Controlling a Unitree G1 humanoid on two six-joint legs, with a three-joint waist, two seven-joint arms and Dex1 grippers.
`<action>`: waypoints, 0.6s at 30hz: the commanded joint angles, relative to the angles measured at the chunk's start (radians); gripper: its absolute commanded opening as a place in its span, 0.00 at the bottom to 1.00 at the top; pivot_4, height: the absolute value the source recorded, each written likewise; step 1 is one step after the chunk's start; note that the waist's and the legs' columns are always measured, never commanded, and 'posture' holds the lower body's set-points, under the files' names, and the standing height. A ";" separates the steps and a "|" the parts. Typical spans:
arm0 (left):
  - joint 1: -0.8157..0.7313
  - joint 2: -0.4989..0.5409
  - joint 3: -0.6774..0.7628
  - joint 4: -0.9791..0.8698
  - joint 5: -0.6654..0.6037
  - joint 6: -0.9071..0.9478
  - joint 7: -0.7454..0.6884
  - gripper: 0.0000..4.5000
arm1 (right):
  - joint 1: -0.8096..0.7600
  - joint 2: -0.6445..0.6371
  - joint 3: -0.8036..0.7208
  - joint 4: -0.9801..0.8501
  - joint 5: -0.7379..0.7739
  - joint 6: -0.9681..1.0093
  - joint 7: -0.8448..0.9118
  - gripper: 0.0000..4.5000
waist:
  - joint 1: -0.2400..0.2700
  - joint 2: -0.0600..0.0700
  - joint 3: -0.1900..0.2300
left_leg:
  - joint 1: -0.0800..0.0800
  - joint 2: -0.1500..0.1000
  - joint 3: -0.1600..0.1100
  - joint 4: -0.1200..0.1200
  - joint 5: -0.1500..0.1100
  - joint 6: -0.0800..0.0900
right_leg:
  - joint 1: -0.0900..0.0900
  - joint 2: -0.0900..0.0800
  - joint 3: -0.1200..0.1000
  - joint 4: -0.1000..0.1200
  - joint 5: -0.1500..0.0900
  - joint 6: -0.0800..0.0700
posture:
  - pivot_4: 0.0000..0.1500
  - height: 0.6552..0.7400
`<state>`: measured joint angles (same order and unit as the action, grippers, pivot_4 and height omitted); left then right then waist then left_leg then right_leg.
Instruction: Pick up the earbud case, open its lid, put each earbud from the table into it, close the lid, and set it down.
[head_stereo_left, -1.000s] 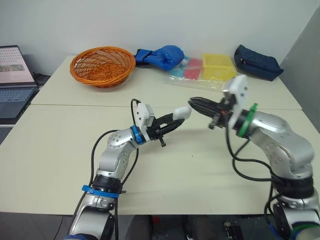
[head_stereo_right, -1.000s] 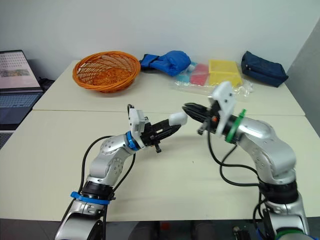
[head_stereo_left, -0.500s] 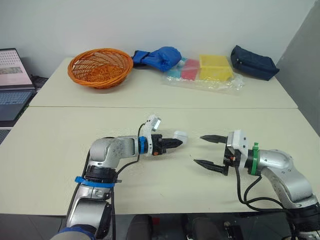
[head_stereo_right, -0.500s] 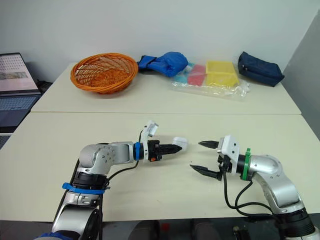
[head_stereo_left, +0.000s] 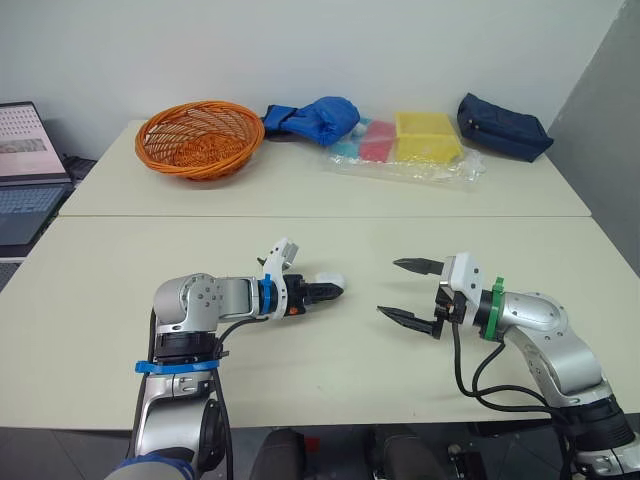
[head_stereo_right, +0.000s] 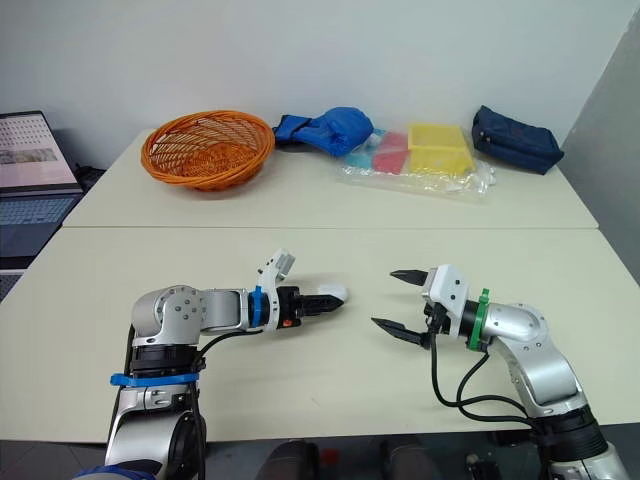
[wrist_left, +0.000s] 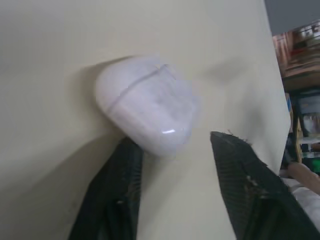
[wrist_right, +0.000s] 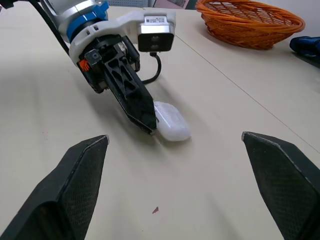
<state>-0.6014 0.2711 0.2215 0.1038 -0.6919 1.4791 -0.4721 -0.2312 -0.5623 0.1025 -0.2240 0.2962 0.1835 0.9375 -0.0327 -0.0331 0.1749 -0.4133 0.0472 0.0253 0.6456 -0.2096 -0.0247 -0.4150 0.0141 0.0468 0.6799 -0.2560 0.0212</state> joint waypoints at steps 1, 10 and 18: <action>-0.001 0.020 0.036 -0.026 0.001 -0.011 0.018 0.82 | -0.030 -0.002 -0.006 0.001 -0.001 -0.017 0.004 1.00 | 0.000 0.000 0.000 | 0.001 0.000 0.000 0.000 0.000 0.000 | 0.000 0.000 0.000 0.000 0.000 0.000 | 1.00 1.00; 0.031 0.163 0.161 -0.151 -0.040 0.113 0.016 0.99 | -0.052 -0.056 -0.020 0.035 0.013 -0.020 0.078 1.00 | -0.003 0.000 0.000 | 0.001 0.001 0.000 -0.001 0.000 0.000 | 0.000 0.000 0.000 0.000 -0.001 -0.001 | 1.00 1.00; 0.234 0.465 0.024 -0.273 0.222 -0.717 -0.374 0.99 | -0.104 -0.094 -0.087 0.066 0.063 0.009 0.100 1.00 | 0.001 -0.002 0.002 | -0.001 0.000 0.001 -0.001 0.000 0.000 | -0.002 -0.002 0.000 -0.001 -0.001 -0.002 | 1.00 1.00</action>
<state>-0.3941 0.6942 0.2963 -0.1459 -0.5739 1.0226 -0.7255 -0.3252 -0.6405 0.0555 -0.1423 0.3323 0.1882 1.0291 -0.0321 -0.0354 0.1766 -0.4145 0.0476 0.0269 0.6435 -0.2098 -0.0254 -0.4169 0.0107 0.0470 0.6786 -0.2587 0.0165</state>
